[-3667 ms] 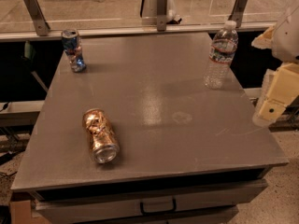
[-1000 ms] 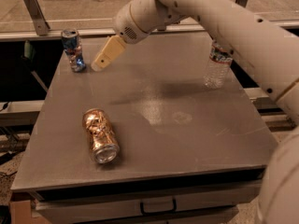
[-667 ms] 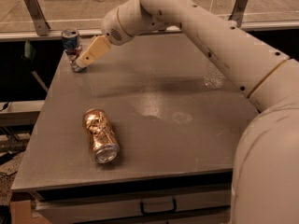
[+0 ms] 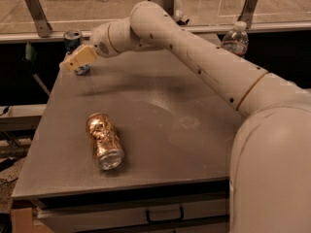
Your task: Knock redbull can over
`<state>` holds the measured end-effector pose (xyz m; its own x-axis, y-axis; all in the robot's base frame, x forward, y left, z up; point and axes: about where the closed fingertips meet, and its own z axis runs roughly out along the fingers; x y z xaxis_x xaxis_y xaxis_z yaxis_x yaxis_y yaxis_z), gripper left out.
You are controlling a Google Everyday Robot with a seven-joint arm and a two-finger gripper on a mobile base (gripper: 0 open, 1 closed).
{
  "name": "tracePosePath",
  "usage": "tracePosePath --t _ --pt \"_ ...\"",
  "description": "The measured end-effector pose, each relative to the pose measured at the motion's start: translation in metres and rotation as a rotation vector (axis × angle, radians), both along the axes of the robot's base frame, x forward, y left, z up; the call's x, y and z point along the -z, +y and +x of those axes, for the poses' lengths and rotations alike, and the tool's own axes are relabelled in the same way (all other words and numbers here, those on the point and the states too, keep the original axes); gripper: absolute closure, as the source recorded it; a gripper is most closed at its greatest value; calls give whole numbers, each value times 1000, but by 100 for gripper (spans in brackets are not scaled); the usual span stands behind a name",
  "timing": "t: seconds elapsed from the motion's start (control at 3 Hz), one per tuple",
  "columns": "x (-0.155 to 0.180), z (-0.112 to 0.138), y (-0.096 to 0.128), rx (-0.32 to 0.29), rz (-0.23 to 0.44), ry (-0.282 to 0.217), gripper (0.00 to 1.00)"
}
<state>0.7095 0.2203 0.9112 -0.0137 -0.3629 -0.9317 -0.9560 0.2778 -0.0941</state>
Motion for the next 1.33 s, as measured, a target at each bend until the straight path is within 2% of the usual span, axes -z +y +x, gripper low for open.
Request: tracePosePath --t 0.33,0.67,1.0,1.33 --pt "4 9 19 19 82 28 18" --pt "3 15 25 34 129 40 41" --pt "-2 17 19 61 166 43 64" --pt "-20 16 -12 96 162 17 88"
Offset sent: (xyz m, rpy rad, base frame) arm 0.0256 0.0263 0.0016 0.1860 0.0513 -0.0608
